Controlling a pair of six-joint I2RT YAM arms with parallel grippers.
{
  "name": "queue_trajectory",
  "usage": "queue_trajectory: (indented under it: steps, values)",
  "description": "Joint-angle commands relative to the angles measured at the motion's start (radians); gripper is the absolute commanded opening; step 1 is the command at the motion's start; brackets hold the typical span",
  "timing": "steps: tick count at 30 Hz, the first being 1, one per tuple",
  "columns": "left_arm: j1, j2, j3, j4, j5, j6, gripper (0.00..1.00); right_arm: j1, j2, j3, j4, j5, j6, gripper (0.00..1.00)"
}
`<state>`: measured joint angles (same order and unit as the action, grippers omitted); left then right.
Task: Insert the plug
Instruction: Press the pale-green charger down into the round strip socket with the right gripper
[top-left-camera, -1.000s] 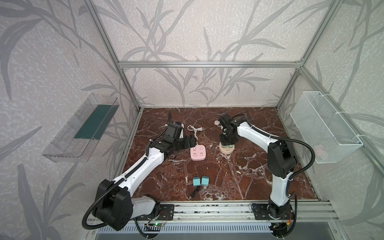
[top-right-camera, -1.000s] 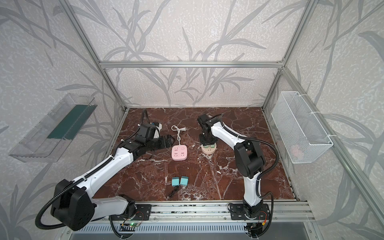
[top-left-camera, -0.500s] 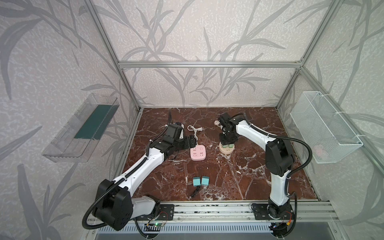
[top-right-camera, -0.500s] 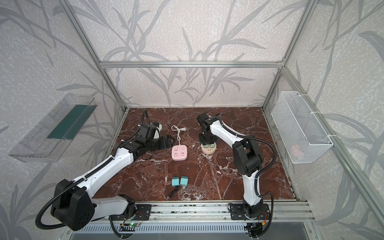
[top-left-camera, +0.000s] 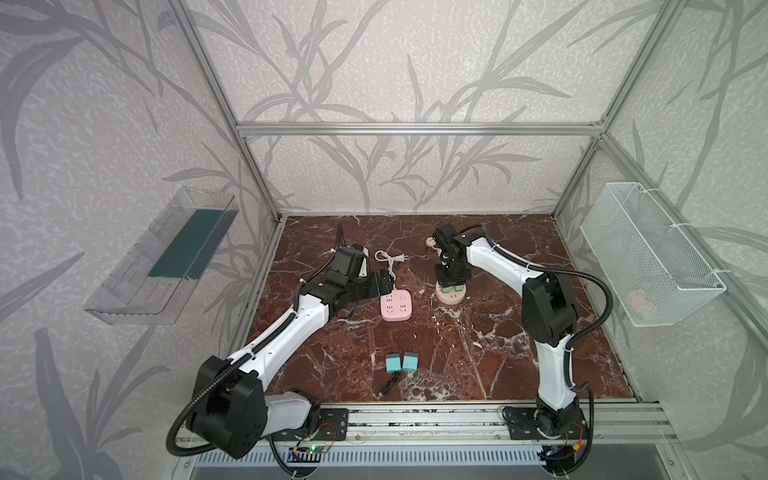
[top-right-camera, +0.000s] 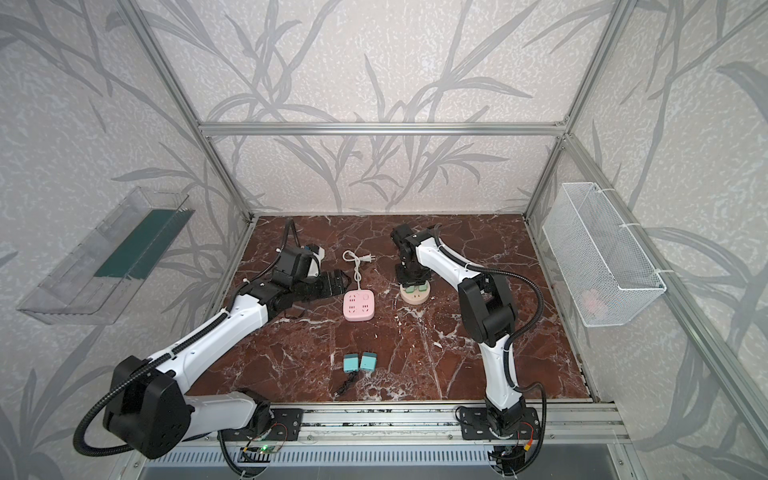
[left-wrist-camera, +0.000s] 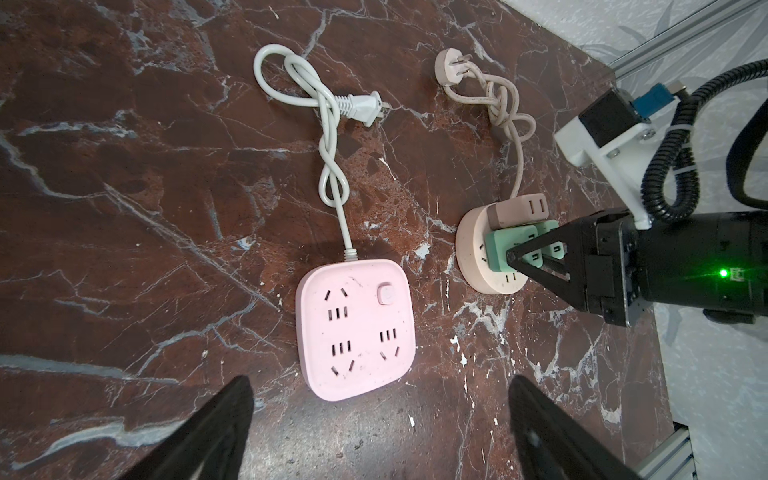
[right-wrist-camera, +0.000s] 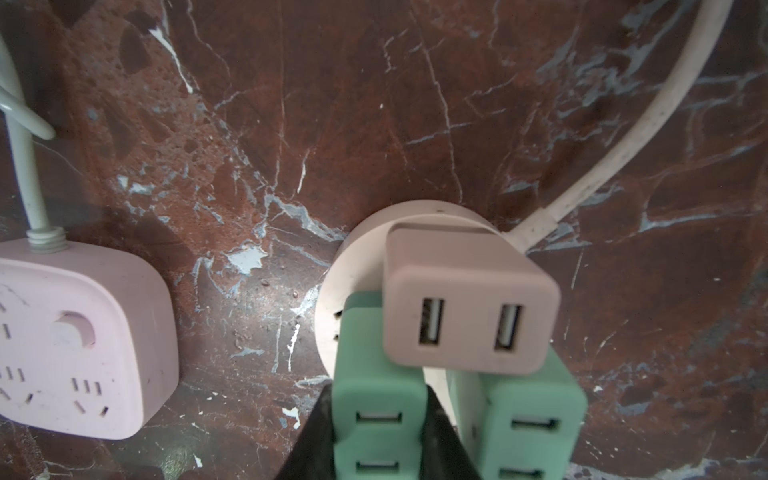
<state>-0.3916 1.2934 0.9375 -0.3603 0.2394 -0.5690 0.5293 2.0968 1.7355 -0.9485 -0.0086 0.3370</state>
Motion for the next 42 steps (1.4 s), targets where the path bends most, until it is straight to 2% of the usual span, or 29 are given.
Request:
queue_trajectory:
  steps: [1,13,42]
  values:
    - [0.007,0.010,-0.014,0.012,0.011,-0.006,0.94,-0.004,0.102,-0.021,-0.063,0.008,-0.034,0.00]
    - [0.011,-0.002,-0.018,0.008,0.009,-0.006,0.94,-0.003,0.204,0.088,-0.144,0.010,-0.058,0.00]
    - [0.011,-0.023,-0.027,0.005,0.018,-0.006,0.94,-0.009,0.335,0.117,-0.142,0.032,-0.087,0.00]
